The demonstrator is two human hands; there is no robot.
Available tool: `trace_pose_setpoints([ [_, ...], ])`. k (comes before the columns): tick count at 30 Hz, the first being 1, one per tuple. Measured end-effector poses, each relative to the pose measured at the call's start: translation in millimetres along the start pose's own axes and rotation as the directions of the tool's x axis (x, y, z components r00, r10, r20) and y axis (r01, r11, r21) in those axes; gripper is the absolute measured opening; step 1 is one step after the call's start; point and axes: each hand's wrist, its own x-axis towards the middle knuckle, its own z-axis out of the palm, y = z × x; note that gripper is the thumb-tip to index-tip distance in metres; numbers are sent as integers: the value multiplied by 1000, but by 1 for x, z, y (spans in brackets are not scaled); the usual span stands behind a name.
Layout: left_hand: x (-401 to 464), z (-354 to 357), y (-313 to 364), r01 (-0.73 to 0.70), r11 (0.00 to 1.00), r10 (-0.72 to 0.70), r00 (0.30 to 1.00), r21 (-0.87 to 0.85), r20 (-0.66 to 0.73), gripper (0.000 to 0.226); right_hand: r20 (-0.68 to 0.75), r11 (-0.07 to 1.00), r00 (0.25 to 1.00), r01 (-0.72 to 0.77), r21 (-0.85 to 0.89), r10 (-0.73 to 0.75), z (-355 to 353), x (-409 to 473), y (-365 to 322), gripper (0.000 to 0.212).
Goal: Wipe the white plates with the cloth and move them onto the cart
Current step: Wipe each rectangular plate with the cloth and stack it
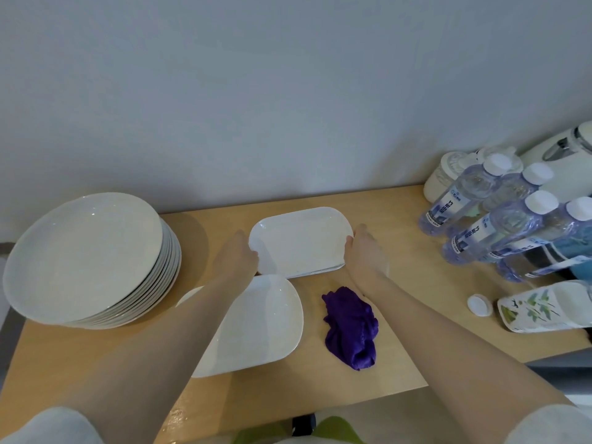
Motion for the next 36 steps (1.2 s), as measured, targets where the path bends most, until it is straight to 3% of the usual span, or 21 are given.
trace_pose_setpoints([
  [9, 2, -11, 7, -19, 968, 9, 999, -252, -41, 11, -85, 949, 996, 0, 315, 28, -22, -8, -22, 21],
  [13, -7, -33, 11, -37, 901, 12, 998, -433, -62, 17, -111, 882, 993, 24, 470, 32, -27, -24, -27, 20],
  [17, -35, -60, -2, -113, 887, 43, 986, -447, -164, 20, -91, 835, 996, 55, 548, -6, -27, -54, -31, 19],
  [20, -63, -73, -22, -84, 880, 3, 985, -468, -172, 23, -84, 860, 995, 81, 504, -45, -20, -84, -32, 15],
  [27, -122, -71, -84, -17, 863, -84, 980, -505, -178, 25, -77, 972, 994, 97, 215, -82, 22, -137, -33, 12],
  [36, -142, -66, -120, 18, 866, -91, 988, -499, -122, 28, -82, 992, 990, 114, -50, -118, 43, -164, -40, 16],
])
